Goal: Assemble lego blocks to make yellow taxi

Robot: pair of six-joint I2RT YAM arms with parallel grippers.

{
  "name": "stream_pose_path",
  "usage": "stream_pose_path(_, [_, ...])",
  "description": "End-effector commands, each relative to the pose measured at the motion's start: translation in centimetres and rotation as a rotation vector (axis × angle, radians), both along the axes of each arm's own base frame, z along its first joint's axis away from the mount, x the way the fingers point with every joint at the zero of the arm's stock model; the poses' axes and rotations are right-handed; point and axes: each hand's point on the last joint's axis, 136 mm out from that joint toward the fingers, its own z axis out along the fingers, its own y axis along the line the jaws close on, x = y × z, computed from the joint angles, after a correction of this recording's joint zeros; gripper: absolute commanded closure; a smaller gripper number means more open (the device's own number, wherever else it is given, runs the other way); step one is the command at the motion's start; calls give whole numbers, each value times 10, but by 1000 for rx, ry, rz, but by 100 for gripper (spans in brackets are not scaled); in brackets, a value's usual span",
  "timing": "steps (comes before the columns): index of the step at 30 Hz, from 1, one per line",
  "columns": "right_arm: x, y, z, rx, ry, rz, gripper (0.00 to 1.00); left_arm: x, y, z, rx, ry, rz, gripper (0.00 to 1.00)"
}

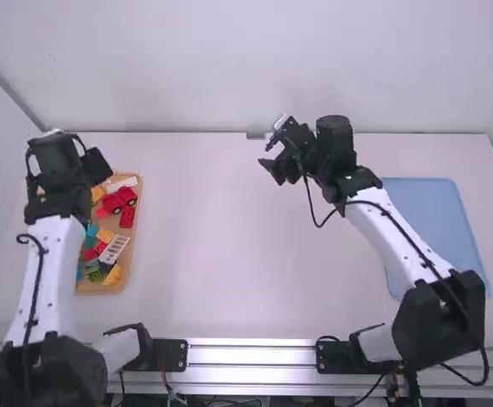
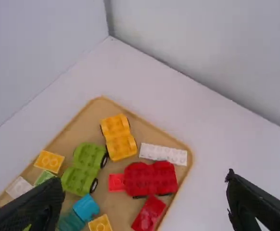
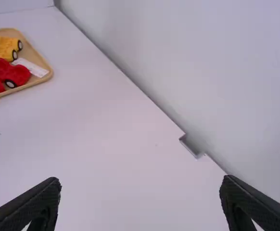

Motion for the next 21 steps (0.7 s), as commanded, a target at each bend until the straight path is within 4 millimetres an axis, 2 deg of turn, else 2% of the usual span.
stream_pose_path(1, [7, 17, 9, 2, -30, 67, 10, 16, 16, 7, -69, 11, 15, 9])
stream_pose_path(4, [15, 30, 3, -6, -22, 105, 6, 36, 31, -1, -149, 118, -1, 6])
stream_pose_path(8, [20, 39, -2, -11, -20, 132, 3, 50, 48, -14, -194, 237, 24, 3])
stream_pose_path(9, [22, 43, -4, -12, -16, 140, 3, 57, 58, -21, -212, 286, 41, 2])
stream_pose_path(13, [23, 47, -9, -17, -5, 153, 1, 77, 70, -47, -257, 382, 54, 1])
stream_pose_path(15, [23, 47, -10, -18, 0, 155, 1, 79, 78, -67, -293, 451, 71, 1])
stream_pose_path(16, [23, 47, -10, -18, 0, 155, 1, 79, 78, -67, -293, 451, 71, 1])
stream_pose_path(18, [23, 47, -11, -20, 4, 154, 1, 80, 82, -89, -337, 502, 77, 1])
stream_pose_path(21, [22, 47, -12, -21, 8, 154, 1, 81, 85, -109, -384, 528, 76, 1])
